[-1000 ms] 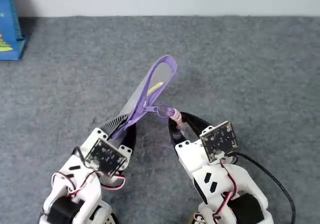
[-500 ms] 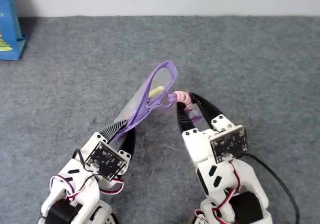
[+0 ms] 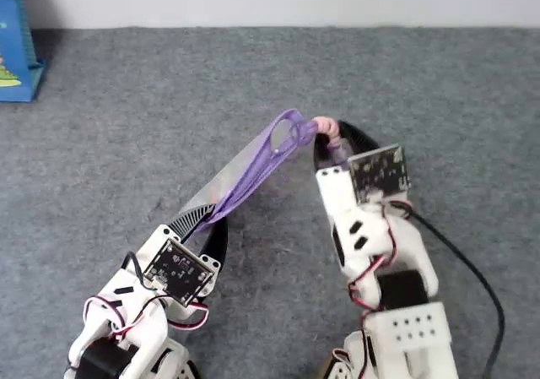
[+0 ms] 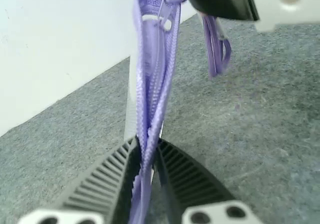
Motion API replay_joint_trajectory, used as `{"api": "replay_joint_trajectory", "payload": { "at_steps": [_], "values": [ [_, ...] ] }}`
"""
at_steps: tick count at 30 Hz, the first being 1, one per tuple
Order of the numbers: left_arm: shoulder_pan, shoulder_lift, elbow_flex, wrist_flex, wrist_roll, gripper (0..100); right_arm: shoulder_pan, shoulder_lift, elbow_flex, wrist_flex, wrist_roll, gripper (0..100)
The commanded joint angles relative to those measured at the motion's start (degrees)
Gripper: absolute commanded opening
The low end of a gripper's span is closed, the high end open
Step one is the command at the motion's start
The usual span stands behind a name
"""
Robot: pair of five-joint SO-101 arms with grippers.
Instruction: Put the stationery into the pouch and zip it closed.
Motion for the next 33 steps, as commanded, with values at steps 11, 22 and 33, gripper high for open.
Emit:
{"api": "replay_joint_trajectory", "payload": {
  "at_steps": [11,22,33],
  "values": [
    [-0.3,-0.8,-1.8,1.6,0.6,1,11.4,19.3,-16.7,-3.6,4.7,0.7],
    [-0.3,-0.9,-1.8,1.6,0.6,1,11.9,23.3,-19.0,-3.5,4.7,0.7],
    [-4.2,-0.9,-1.8,-0.6,2.6,1,10.9,23.1,-18.5,-3.0,4.4,0.8]
  ]
}}
